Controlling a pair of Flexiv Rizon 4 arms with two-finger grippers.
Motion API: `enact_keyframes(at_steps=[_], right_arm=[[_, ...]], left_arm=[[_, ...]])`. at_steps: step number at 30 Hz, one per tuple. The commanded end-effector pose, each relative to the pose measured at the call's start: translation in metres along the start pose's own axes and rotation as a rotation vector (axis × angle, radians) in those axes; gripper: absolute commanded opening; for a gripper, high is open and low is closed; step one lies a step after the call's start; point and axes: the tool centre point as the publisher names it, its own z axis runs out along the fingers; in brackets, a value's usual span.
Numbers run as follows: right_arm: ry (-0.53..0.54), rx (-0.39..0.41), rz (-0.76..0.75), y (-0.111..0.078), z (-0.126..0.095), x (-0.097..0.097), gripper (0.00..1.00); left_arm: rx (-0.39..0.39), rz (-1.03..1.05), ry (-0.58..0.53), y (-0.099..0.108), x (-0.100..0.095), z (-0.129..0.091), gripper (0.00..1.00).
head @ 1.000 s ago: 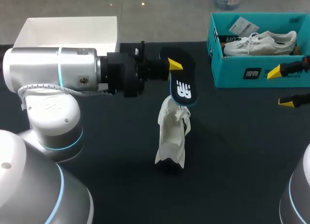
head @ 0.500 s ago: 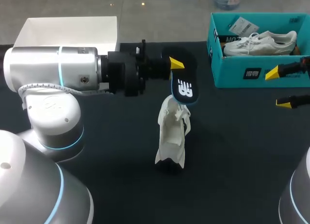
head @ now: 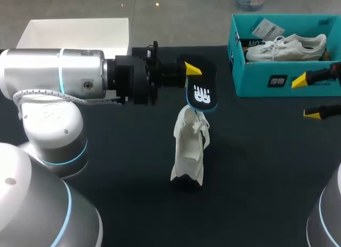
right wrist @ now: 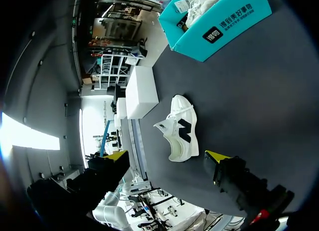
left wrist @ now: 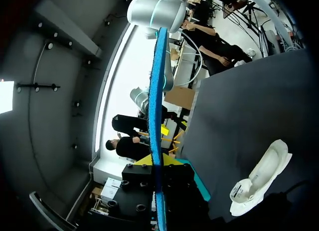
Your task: Take the shoe out of the shoebox, open the shoe tongue, remove and reinsert the insole, then place the shoe into the shoebox
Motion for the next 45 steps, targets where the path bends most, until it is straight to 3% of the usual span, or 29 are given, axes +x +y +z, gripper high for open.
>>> enact_keyframes(at_steps=[1,5,8,18,22,30,43,45], right_arm=[[-0.003,-0.002,0.002,-0.001,0.000,0.000,1.00],[-0.003,-0.002,0.002,-0.001,0.000,0.000,1.00],[-0.003,-0.002,0.002,-0.001,0.000,0.000,1.00],[-0.003,-0.002,0.002,-0.001,0.000,0.000,1.00],[-0.003,-0.002,0.002,-0.001,0.000,0.000,1.00],[-0.003,-0.002,0.002,-0.001,0.000,0.000,1.00],[-0.003,-0.002,0.002,-0.001,0.000,0.000,1.00],[-0.003,-0.002,0.002,-0.001,0.000,0.000,1.00]], left_arm=[[-0.001,0.001,0.001,-0.001,0.000,-0.001,0.00],[-0.001,0.001,0.001,-0.001,0.000,-0.001,0.00],[0.013,-0.090,0.060,-0.010,-0.002,-0.011,0.00],[0.054,-0.241,0.275,-0.030,0.041,-0.035,0.00],[0.123,-0.268,0.263,-0.039,0.059,-0.042,0.00],[0.153,-0.348,0.288,-0.049,0.103,-0.038,0.00],[0.159,-0.388,0.283,-0.050,0.106,-0.038,0.00],[0.166,-0.400,0.264,-0.047,0.118,-0.035,0.00]])
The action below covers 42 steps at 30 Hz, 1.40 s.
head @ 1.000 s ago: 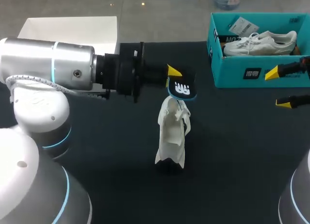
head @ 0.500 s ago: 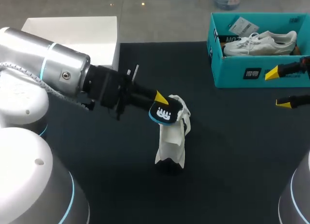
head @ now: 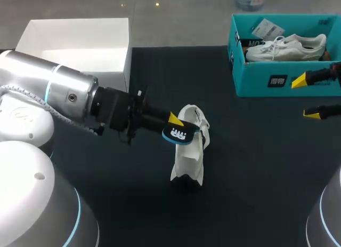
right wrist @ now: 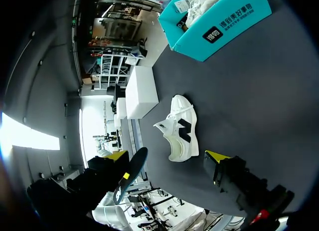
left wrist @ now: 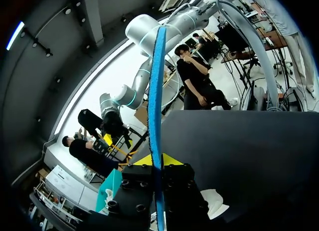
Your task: Take the shoe out of the shoebox, open the shoe tongue, remove and reinsert the insole, then place the shoe into the shoebox
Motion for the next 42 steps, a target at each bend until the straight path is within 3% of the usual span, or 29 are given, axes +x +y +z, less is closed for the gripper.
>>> enact_keyframes(at_steps=[1,5,14,32,35,42], right_arm=[[-0.002,-0.001,0.001,-0.001,0.000,0.000,1.00],[-0.002,-0.001,0.001,-0.001,0.000,0.000,1.00],[-0.002,-0.001,0.001,-0.001,0.000,0.000,1.00],[-0.002,-0.001,0.001,-0.001,0.000,0.000,1.00],[-0.002,-0.001,0.001,-0.001,0.000,0.000,1.00],[-0.002,-0.001,0.001,-0.001,0.000,0.000,1.00]], left_arm=[[0.012,-0.008,-0.023,0.012,0.013,0.007,0.00],[0.030,-0.032,-0.011,0.025,0.023,0.017,0.00],[0.109,-0.058,-0.032,0.032,0.029,0.025,0.00],[0.038,-0.037,-0.028,0.097,0.052,0.037,0.00],[0.029,-0.032,-0.025,0.096,0.051,0.035,0.00],[0.065,-0.017,-0.052,0.066,0.035,0.027,0.00]])
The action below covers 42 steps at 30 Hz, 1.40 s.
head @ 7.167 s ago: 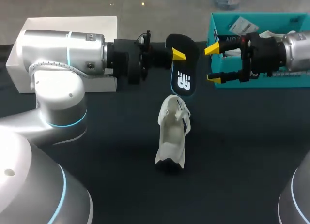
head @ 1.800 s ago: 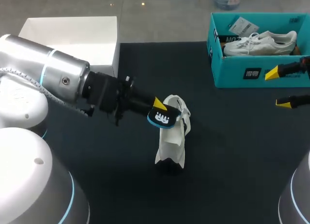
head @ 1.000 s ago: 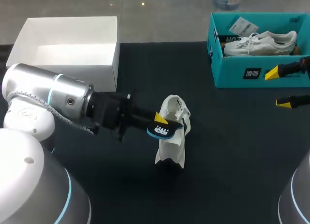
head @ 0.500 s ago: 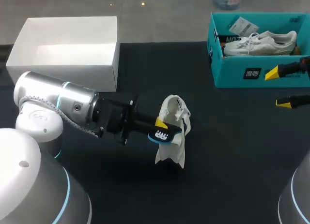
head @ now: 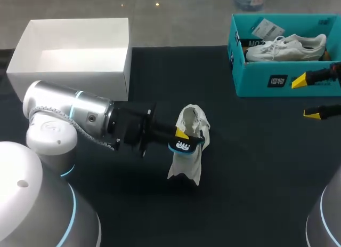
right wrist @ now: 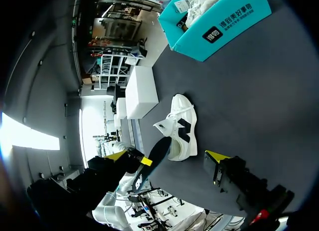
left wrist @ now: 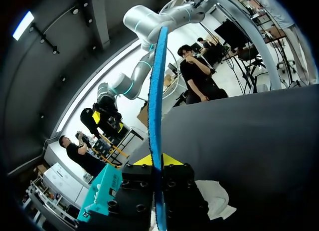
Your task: Take the shoe out of the shoebox, open the shoe tongue, remove and reinsert the insole, then place the shoe into the shoebox
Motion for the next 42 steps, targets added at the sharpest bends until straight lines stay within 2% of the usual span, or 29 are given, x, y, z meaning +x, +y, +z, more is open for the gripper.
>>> enact_keyframes(at_steps=[1,11,18,22,23,26,30,37,42], right_arm=[[-0.002,-0.001,0.001,0.000,0.001,0.000,1.00],[-0.002,-0.001,0.001,0.000,0.001,0.000,1.00],[-0.002,-0.001,0.001,0.000,0.001,0.000,1.00],[-0.002,-0.001,0.001,0.000,0.001,0.000,1.00],[-0.002,-0.001,0.001,0.000,0.001,0.000,1.00],[-0.002,-0.001,0.001,0.000,0.001,0.000,1.00],[-0.002,-0.001,0.001,0.000,0.001,0.000,1.00],[-0.002,-0.001,0.001,0.000,0.001,0.000,1.00],[-0.002,-0.001,0.001,0.000,0.001,0.000,1.00]], left_arm=[[-0.004,0.013,-0.001,-0.017,-0.005,-0.007,0.00],[-0.056,0.016,0.025,-0.022,-0.001,-0.013,0.00],[-0.079,-0.023,0.060,-0.014,0.008,-0.024,0.00],[-0.070,-0.043,0.048,0.000,0.014,-0.021,0.00],[-0.095,-0.039,0.052,0.005,0.016,-0.019,0.00],[-0.106,-0.038,0.059,0.009,0.020,-0.017,0.00],[-0.104,-0.038,0.050,-0.003,0.015,-0.016,0.00],[-0.098,-0.023,0.017,-0.033,-0.004,-0.017,0.00],[-0.050,-0.038,0.005,-0.043,-0.004,0.001,0.00]])
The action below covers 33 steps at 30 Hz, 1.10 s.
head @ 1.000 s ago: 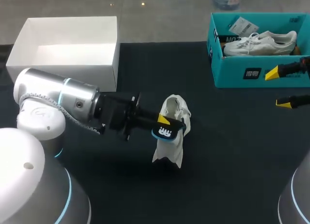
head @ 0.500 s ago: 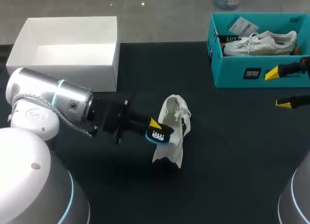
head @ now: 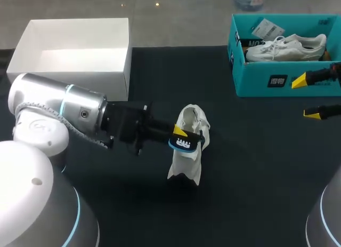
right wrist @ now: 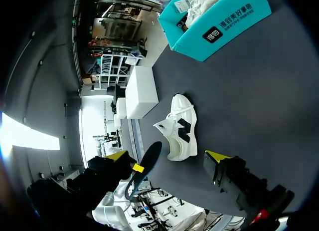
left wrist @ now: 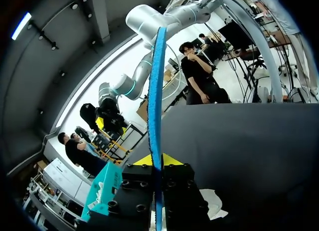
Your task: Take the shoe out of the shoebox, open the shoe tongue, remove and reinsert the insole, then place the shoe into the shoebox
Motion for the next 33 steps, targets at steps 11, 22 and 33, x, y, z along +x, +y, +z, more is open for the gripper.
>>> enact_keyframes(at_steps=[11,22,33], right_arm=[[-0.002,-0.001,0.001,0.000,0.001,0.000,1.00],[-0.002,-0.001,0.001,0.000,0.001,0.000,1.00],[-0.002,-0.001,0.001,0.000,0.001,0.000,1.00]], left_arm=[[0.067,-0.001,0.029,0.000,0.017,0.045,0.00],[0.049,0.015,-0.001,0.038,0.021,0.065,0.00],[0.026,0.007,-0.015,0.036,0.022,0.063,0.00]])
